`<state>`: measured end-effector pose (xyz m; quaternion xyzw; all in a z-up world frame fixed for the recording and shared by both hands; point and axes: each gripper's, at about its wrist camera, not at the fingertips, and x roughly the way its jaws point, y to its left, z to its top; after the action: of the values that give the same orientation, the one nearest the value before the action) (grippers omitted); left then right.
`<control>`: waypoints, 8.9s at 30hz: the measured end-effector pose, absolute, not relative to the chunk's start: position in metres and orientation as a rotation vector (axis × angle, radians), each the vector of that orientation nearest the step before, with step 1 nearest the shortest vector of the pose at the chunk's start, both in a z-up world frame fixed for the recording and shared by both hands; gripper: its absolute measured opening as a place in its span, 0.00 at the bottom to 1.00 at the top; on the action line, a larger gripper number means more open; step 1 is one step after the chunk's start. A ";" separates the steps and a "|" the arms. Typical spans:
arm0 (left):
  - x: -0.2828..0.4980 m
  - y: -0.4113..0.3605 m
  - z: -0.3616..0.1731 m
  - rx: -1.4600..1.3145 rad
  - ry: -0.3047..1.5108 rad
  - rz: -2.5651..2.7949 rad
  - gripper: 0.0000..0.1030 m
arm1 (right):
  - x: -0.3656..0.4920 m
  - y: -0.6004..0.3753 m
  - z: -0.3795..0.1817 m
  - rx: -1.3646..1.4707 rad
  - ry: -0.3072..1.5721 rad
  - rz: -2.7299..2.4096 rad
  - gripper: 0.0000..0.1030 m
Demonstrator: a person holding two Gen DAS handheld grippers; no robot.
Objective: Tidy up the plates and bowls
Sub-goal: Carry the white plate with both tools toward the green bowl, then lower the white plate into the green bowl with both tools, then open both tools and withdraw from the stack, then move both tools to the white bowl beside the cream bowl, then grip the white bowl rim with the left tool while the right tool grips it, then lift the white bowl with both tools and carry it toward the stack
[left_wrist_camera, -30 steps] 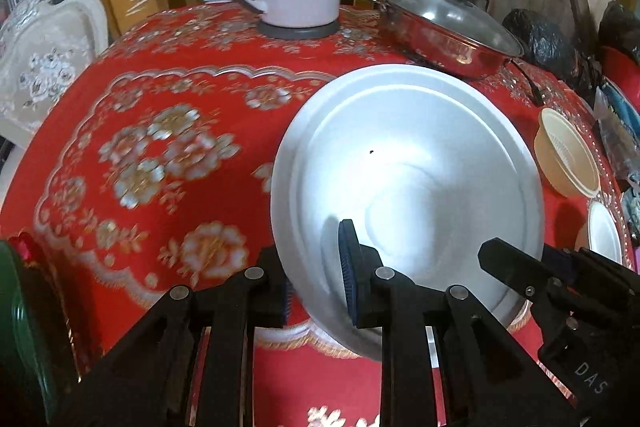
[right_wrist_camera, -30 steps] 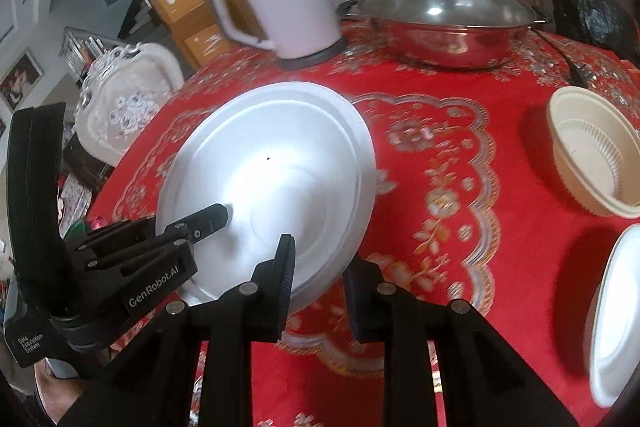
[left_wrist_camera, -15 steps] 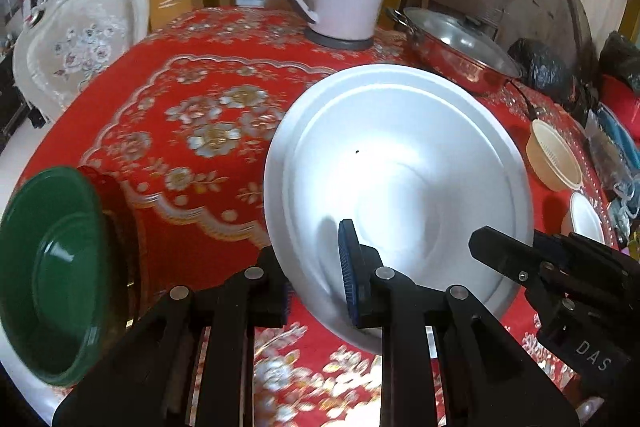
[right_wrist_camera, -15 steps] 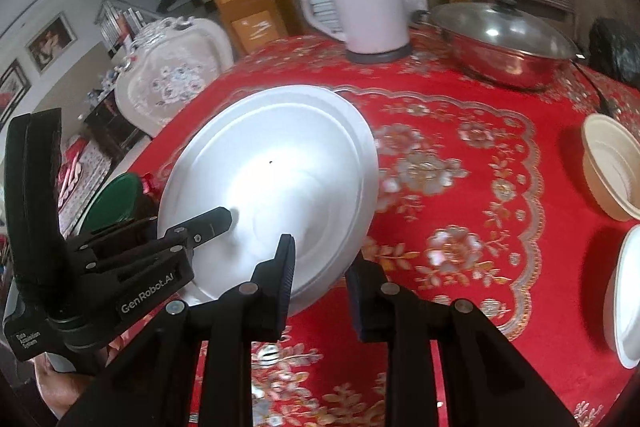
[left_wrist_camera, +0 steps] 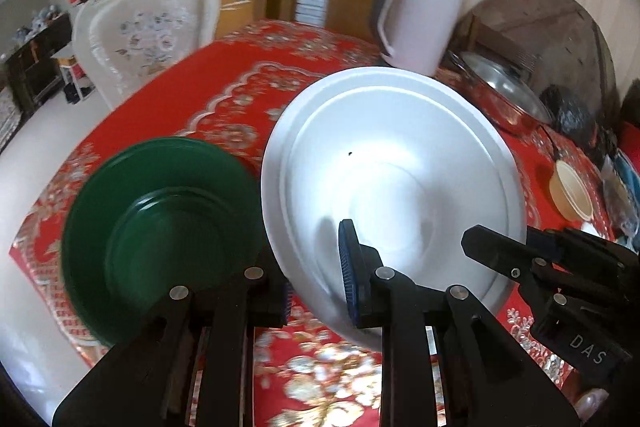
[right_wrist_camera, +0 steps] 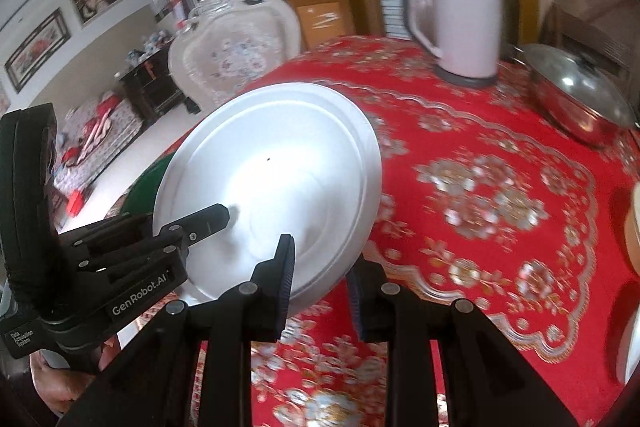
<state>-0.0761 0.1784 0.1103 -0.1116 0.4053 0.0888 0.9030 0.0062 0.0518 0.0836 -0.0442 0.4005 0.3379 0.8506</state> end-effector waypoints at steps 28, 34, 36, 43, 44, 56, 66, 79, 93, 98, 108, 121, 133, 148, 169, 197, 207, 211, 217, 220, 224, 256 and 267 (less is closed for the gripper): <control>-0.125 0.304 0.082 -0.373 0.887 0.407 0.19 | -0.012 0.202 0.063 -0.301 0.912 0.895 0.25; -0.124 0.309 0.073 -0.381 0.915 0.398 0.20 | -0.013 0.207 0.056 -0.328 0.938 0.888 0.25; -0.124 0.310 0.072 -0.382 0.918 0.394 0.20 | -0.015 0.209 0.055 -0.335 0.941 0.887 0.25; -0.124 0.309 0.074 -0.371 0.914 0.395 0.20 | -0.020 0.211 0.056 -0.329 0.949 0.903 0.37; -0.124 0.308 0.074 -0.367 0.913 0.396 0.20 | -0.022 0.211 0.057 -0.337 0.944 0.900 0.38; -0.126 0.306 0.078 -0.323 0.889 0.426 0.20 | -0.028 0.216 0.059 -0.394 0.934 0.888 0.47; -0.124 0.305 0.078 -0.257 0.872 0.489 0.20 | -0.026 0.213 0.063 -0.447 0.905 0.831 0.55; -0.123 0.298 0.087 -0.116 0.775 0.619 0.22 | -0.020 0.189 0.068 -0.362 0.907 0.819 0.55; -0.122 0.266 0.109 -0.168 0.684 0.495 0.22 | -0.016 0.151 0.071 -0.252 0.907 0.793 0.57; -0.112 0.244 0.111 -0.146 0.684 0.447 0.22 | -0.012 0.130 0.074 -0.213 0.904 0.763 0.58; -0.084 0.182 0.115 -0.103 0.685 0.313 0.22 | -0.007 0.066 0.080 -0.139 0.893 0.663 0.58; -0.051 0.066 0.121 -0.016 0.695 0.081 0.22 | -0.006 -0.053 0.083 0.001 0.886 0.483 0.58; -0.037 -0.039 0.126 0.052 0.707 -0.119 0.22 | -0.020 -0.167 0.086 0.156 0.851 0.301 0.59; -0.016 -0.144 0.112 0.056 0.796 -0.301 0.22 | -0.045 -0.282 0.083 0.302 0.808 0.088 0.66; 0.043 -0.215 0.069 0.044 0.947 -0.340 0.22 | 0.001 -0.344 0.038 0.393 0.865 -0.005 0.67; 0.037 -0.158 0.047 0.047 1.049 -0.318 0.18 | 0.008 -0.270 0.033 0.284 0.901 0.155 0.29; 0.024 -0.087 0.058 0.003 1.006 -0.208 0.18 | 0.017 -0.203 0.042 0.202 0.911 0.259 0.32; 0.019 -0.059 0.061 -0.019 0.990 -0.160 0.18 | 0.020 -0.175 0.043 0.173 0.919 0.303 0.32; 0.010 -0.010 0.068 -0.054 0.971 -0.082 0.18 | 0.025 -0.131 0.047 0.121 0.924 0.369 0.32; 0.005 0.015 0.072 -0.073 0.960 -0.047 0.18 | 0.026 -0.107 0.049 0.097 0.927 0.405 0.32; -0.002 0.045 0.078 -0.096 0.941 0.003 0.18 | 0.028 -0.075 0.053 0.059 0.927 0.452 0.32; -0.067 0.183 0.108 -0.238 0.845 0.213 0.18 | 0.006 0.077 0.084 -0.163 0.860 0.652 0.33; -0.084 0.209 0.115 -0.257 0.824 0.267 0.18 | -0.003 0.106 0.088 -0.203 0.843 0.700 0.33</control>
<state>-0.0838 0.2086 0.1148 -0.1240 0.3979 0.1290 0.8998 -0.0027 0.1057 0.0882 -0.0962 0.4000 0.3323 0.8487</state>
